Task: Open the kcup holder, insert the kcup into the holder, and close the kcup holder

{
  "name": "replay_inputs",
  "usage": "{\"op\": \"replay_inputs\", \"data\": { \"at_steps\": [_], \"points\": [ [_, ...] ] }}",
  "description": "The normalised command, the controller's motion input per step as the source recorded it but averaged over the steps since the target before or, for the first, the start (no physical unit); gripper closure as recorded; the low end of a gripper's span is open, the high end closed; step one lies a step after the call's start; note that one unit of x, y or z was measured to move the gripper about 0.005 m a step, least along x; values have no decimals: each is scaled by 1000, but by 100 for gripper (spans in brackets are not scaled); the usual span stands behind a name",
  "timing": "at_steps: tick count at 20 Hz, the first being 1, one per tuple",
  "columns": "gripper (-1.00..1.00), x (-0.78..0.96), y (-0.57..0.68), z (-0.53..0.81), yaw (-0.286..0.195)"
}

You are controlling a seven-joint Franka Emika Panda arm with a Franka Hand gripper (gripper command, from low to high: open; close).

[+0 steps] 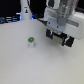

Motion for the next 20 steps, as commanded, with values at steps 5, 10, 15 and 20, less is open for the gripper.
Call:
{"op": "replay_inputs", "data": {
  "at_steps": [5, 10, 15, 20],
  "points": [
    [-100, 170, -116, 224, -54],
    [-100, 144, -150, 423, -132],
    [-100, -70, -402, 326, -258],
    [-100, -163, -394, 251, -278]
  ]
}}
